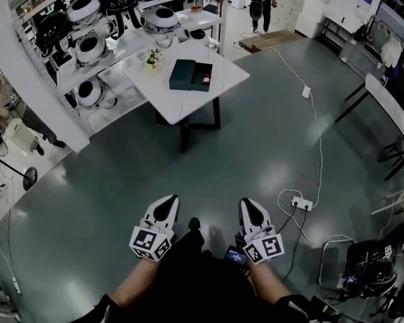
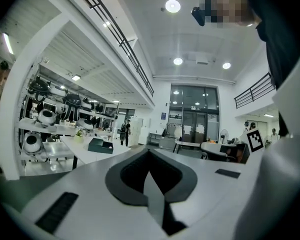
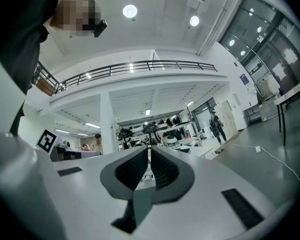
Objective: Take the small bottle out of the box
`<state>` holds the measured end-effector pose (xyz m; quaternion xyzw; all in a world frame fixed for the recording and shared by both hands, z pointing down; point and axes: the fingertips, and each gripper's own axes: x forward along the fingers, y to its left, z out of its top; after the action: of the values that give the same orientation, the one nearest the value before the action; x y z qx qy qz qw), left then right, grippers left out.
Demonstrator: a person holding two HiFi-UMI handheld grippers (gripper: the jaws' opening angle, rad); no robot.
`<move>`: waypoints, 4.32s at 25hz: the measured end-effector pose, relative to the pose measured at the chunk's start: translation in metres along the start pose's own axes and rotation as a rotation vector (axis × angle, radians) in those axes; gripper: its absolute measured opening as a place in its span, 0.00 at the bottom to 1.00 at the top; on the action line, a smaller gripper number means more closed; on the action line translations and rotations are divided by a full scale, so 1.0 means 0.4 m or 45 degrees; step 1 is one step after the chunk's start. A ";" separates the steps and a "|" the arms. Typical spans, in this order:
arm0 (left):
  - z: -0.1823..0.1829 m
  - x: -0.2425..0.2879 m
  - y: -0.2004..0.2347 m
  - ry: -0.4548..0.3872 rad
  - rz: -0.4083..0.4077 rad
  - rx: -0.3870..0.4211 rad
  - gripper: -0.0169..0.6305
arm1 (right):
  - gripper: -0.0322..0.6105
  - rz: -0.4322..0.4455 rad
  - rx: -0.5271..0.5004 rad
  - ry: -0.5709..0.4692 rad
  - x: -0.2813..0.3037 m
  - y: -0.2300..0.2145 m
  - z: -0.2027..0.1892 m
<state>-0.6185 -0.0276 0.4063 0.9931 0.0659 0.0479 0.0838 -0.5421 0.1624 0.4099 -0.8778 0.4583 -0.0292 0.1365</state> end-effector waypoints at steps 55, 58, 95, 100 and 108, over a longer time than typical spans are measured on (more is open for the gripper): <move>0.203 1.535 0.371 -0.119 0.390 -0.007 0.05 | 0.11 0.028 -0.259 0.066 1.023 -1.399 0.283; 0.195 1.559 0.392 -0.096 0.448 0.004 0.05 | 0.11 0.085 -0.257 0.103 1.073 -1.409 0.254; -0.120 1.783 1.097 0.634 0.361 -0.372 0.28 | 0.11 0.587 -0.152 0.437 1.947 -1.329 -0.051; -0.249 1.791 1.081 0.999 0.282 -0.339 0.29 | 0.11 0.616 -0.119 0.476 1.991 -1.347 -0.088; -0.369 1.784 1.067 1.370 0.196 -0.380 0.31 | 0.11 0.589 -0.063 0.484 2.101 -1.415 -0.100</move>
<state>0.1222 -0.3221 0.6849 0.8081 0.0193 0.5623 0.1743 0.3877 -0.2219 0.5370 -0.7319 0.6640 -0.1500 0.0299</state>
